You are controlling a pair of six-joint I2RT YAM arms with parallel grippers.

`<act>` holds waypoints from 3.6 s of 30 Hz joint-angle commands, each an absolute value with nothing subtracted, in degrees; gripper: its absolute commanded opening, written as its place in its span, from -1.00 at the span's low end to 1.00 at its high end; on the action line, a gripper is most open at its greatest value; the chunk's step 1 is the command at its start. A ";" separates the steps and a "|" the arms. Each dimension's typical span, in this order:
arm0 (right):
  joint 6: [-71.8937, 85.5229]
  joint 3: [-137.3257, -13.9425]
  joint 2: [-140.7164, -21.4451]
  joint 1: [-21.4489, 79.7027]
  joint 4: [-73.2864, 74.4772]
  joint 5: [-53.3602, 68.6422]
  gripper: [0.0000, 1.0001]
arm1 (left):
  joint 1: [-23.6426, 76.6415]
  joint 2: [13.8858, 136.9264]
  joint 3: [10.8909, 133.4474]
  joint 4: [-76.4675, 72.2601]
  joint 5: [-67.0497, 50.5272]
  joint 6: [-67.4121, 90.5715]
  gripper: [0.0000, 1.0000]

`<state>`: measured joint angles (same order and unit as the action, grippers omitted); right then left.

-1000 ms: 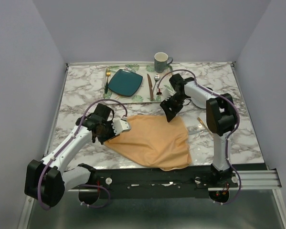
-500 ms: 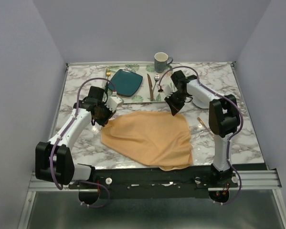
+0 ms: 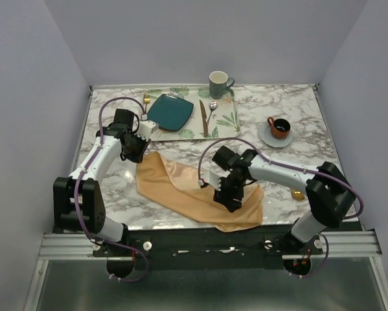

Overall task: Fold the napkin into a case and place the utensils inside
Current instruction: Flatten out the crumpled napkin at the center of the board.

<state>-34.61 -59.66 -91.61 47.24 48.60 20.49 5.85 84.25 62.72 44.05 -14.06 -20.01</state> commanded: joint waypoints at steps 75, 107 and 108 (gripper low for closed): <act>-13.45 -69.70 -107.30 39.20 45.70 35.51 -0.87 | 4.22 84.90 60.82 43.24 -19.25 -16.61 -1.00; -8.88 -70.75 -116.28 36.12 51.06 43.42 -0.18 | 4.13 84.73 60.56 43.42 -18.81 -18.28 -1.00; -8.96 -70.75 -116.54 36.12 51.50 43.77 -0.17 | 4.13 84.81 60.56 43.50 -18.90 -18.28 -1.00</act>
<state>-9.17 -70.46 -114.37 37.04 48.21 42.96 4.45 85.62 60.93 43.79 -17.63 -17.58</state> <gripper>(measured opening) 0.400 0.013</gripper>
